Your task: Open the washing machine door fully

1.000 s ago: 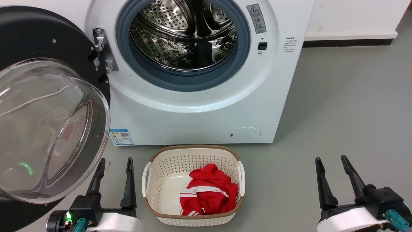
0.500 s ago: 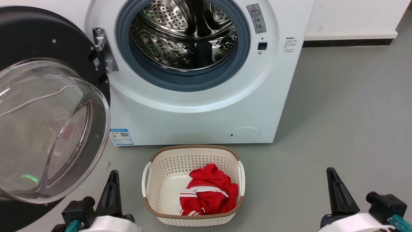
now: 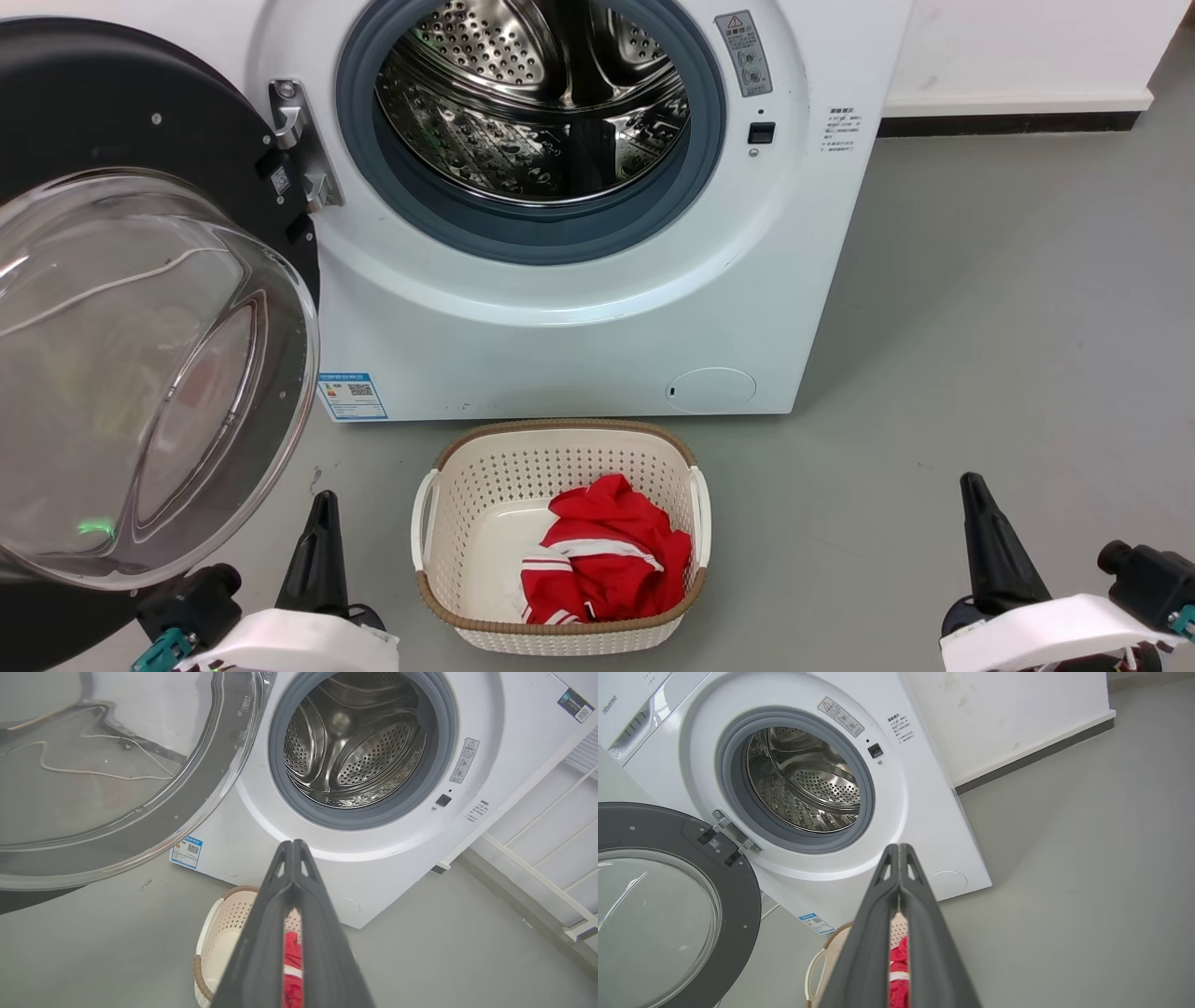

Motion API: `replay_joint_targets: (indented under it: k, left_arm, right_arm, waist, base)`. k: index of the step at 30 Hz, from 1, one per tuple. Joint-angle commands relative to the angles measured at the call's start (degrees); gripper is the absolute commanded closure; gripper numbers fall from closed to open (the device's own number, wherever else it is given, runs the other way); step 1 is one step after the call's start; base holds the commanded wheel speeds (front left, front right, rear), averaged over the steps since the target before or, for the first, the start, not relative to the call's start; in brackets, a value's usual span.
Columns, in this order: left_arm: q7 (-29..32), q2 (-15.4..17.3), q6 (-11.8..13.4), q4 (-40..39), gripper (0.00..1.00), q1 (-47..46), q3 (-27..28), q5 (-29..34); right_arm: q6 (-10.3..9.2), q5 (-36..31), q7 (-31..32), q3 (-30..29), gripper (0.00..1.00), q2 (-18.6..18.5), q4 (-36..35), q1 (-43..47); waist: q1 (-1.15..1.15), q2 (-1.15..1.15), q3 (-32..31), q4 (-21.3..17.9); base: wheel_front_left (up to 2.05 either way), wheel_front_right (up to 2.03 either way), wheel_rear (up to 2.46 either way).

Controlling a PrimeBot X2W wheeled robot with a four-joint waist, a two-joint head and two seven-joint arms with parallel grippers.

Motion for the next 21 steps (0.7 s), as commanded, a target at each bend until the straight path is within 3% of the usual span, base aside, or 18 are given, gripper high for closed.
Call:
replay_joint_targets:
  k: [1,21]
  left_arm:
    - [0.5,0.1,-0.3,-0.5,1.0,-1.7,0.3,-2.0]
    - [5.3,0.1,-1.5,1.6,1.0,-4.0,1.5,-21.8]
  right_arm:
    - [0.0,2.2,0.3,-0.2,1.0,-0.5,-0.5,-1.7]
    - [0.0,21.9,4.2,-1.1,1.0,-1.0,1.4,-4.0]
  waist:
    - [0.0,0.0,0.0,0.0]
    - [0.0,0.0,0.0,0.0]
  base:
    - [0.0,0.0,0.0]
    - [0.0,0.0,0.0]
